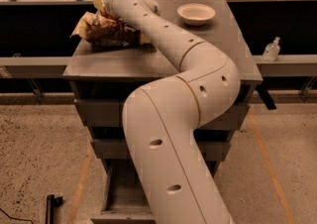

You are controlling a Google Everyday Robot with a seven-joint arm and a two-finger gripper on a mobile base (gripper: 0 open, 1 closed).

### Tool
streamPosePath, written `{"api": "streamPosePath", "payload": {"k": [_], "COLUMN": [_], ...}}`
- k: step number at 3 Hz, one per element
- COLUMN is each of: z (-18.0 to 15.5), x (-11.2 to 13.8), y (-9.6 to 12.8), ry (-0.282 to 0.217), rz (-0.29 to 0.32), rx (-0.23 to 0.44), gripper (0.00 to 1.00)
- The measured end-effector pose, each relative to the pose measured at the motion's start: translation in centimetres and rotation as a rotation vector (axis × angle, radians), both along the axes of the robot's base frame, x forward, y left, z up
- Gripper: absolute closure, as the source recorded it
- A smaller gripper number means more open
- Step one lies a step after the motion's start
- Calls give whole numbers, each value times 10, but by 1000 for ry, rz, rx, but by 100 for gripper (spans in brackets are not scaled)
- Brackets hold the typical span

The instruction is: Place coke can into bottom drawer

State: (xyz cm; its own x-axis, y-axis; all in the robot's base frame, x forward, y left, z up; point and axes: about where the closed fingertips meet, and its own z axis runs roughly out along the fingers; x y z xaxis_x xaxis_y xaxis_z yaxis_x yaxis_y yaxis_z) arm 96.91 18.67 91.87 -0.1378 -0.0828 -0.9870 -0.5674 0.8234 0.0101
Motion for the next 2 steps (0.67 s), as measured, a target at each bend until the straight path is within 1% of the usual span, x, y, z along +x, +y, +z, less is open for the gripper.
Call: {"api": "streamPosePath", "payload": {"k": [1, 2], "z": [29, 64], "x": [-18, -70], "y": [-46, -136], "ry": [-55, -158], "rz": [-15, -52], "rx": [21, -11], "gripper": [100, 100]}}
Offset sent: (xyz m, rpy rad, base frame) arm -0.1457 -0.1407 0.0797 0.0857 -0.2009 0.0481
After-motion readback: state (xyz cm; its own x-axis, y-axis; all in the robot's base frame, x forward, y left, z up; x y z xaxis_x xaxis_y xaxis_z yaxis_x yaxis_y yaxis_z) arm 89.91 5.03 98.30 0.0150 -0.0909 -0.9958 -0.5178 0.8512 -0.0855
